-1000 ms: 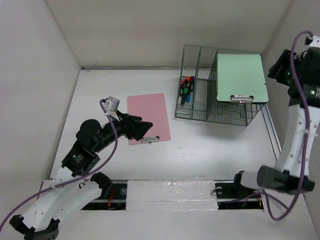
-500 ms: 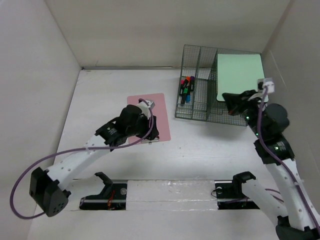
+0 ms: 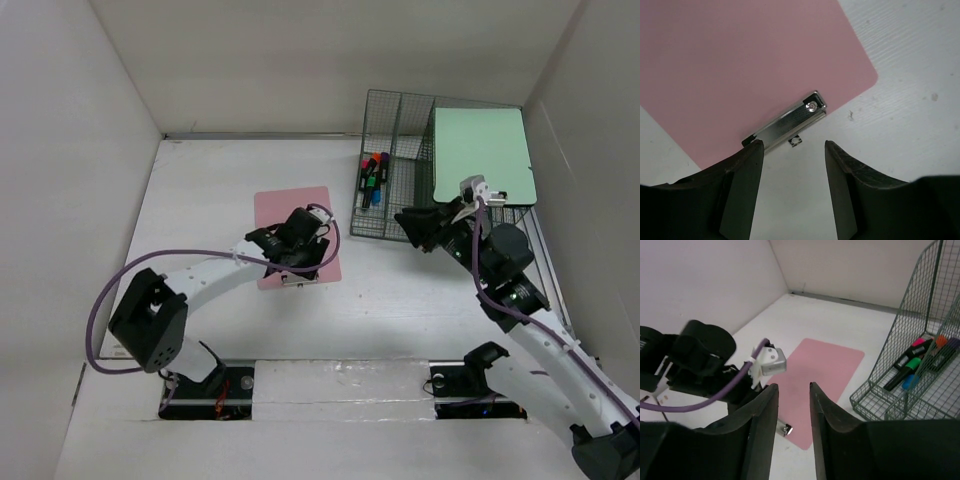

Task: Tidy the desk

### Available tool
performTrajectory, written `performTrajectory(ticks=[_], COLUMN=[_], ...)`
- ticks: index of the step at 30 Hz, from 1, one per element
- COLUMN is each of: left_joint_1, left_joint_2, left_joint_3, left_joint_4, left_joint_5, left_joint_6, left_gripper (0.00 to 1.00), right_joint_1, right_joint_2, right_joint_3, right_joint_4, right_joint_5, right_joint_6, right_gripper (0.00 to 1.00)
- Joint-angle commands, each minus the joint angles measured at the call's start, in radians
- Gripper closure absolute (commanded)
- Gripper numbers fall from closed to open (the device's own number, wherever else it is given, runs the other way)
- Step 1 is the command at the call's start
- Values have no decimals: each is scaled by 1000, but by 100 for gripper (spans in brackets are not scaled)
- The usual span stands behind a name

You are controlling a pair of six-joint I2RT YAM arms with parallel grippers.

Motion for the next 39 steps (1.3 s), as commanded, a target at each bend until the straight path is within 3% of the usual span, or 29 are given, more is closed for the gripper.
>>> performTrajectory(ticks=[1, 12, 21, 24, 28, 33, 39], left_joint_1=[-4, 5, 5, 5, 5, 14, 14], left_joint_2=[43, 207, 287, 339, 388, 399, 257], left_joint_3=[46, 54, 80, 102, 117, 125, 102], left_joint_4=[-8, -6, -28, -46, -59, -63, -86], left_joint_5=[-82, -139, -179, -170, -127, -70, -30], left_joint_6=[52, 70, 61, 58, 67, 70, 35], left_gripper=[52, 54, 68, 78, 100, 100, 100], right_joint_1=[21, -46, -84, -84, -84, -84, -84], right_joint_2=[-34, -80, -99, -94, -102, -116, -88], right_joint_3=[-44, -104, -106, -100, -98, -97, -95], right_joint_4=[141, 159, 150, 142, 132, 113, 113], right_joint_5=[-18, -44, -67, -78, -51, -29, -20], right_joint_6=[-33, 1, 7, 4, -2, -4, 6], right_gripper=[61, 62, 63, 63, 63, 63, 58])
